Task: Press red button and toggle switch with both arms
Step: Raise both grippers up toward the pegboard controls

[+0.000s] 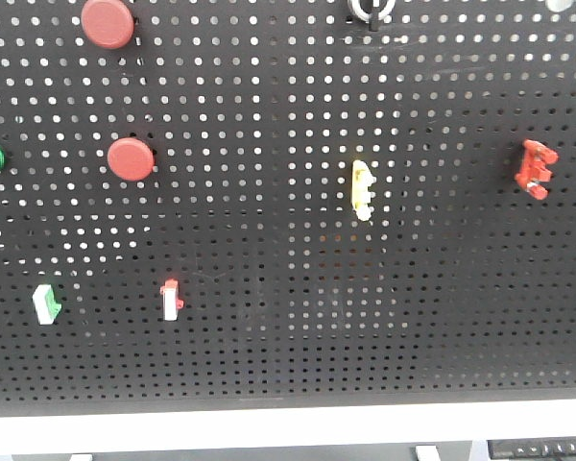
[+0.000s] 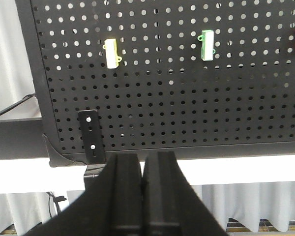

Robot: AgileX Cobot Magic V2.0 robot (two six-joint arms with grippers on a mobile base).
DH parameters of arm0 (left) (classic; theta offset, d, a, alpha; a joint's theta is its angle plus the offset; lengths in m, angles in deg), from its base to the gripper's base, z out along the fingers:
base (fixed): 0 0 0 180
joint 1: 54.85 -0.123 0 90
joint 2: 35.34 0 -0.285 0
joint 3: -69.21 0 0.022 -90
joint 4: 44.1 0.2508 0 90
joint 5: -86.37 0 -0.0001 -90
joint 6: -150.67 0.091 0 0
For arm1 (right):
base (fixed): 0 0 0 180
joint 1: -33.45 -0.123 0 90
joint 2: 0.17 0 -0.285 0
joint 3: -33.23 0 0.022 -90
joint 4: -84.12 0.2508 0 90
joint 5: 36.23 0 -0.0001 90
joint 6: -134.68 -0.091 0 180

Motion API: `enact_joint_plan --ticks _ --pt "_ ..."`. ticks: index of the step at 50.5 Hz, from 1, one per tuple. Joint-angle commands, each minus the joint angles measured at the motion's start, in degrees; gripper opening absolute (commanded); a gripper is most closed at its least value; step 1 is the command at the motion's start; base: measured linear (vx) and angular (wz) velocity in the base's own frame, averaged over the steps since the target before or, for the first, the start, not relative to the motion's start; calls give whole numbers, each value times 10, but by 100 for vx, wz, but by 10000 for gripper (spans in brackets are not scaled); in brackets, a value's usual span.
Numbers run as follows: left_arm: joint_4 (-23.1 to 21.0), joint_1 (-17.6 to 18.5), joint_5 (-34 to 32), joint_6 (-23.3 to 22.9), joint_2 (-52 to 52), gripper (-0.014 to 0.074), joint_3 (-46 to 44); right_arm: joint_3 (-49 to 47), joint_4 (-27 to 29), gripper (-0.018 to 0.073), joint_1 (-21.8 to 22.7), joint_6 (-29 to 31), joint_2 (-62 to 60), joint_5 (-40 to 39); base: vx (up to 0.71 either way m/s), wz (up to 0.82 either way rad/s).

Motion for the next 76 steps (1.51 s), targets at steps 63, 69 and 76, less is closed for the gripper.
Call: enact_joint_plan --ticks 63,69,76 --pt "-2 2 -165 -24 -1 2 -96 -82 -3 -11 2 -34 18 -289 0 0" --pt "3 2 -100 -24 47 2 -203 -220 -52 -11 2 -36 78 -223 0 0" --pt "3 2 -70 -24 174 2 -339 -355 -67 -11 2 -41 199 -187 0 0"
